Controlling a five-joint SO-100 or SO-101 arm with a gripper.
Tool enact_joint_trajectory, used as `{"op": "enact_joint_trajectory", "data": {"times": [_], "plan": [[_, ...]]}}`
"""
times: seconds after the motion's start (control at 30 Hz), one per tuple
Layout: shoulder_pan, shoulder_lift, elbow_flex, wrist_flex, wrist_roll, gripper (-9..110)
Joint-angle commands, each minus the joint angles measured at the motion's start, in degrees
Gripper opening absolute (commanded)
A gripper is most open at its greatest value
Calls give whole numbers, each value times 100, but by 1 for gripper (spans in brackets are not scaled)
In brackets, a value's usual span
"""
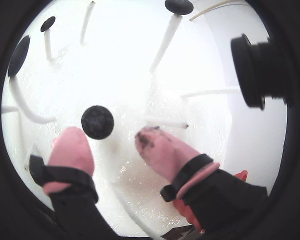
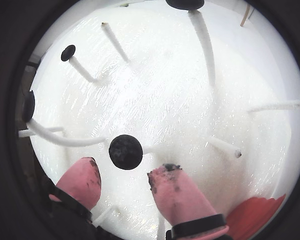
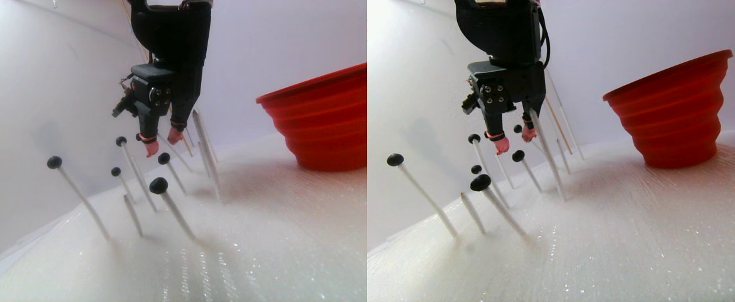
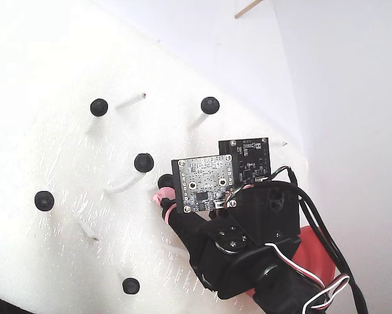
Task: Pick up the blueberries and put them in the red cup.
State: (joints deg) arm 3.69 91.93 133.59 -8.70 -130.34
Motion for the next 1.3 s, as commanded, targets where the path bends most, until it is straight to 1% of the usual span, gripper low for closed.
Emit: {"op": "enact_joint_trajectory", "data": {"times": [0.0,0.57,1.27], "plan": [[-211,26,-369,-167,-26,20],[-176,-598,-606,-677,-158,20],[-185,-984,-650,-967,-97,19]]}}
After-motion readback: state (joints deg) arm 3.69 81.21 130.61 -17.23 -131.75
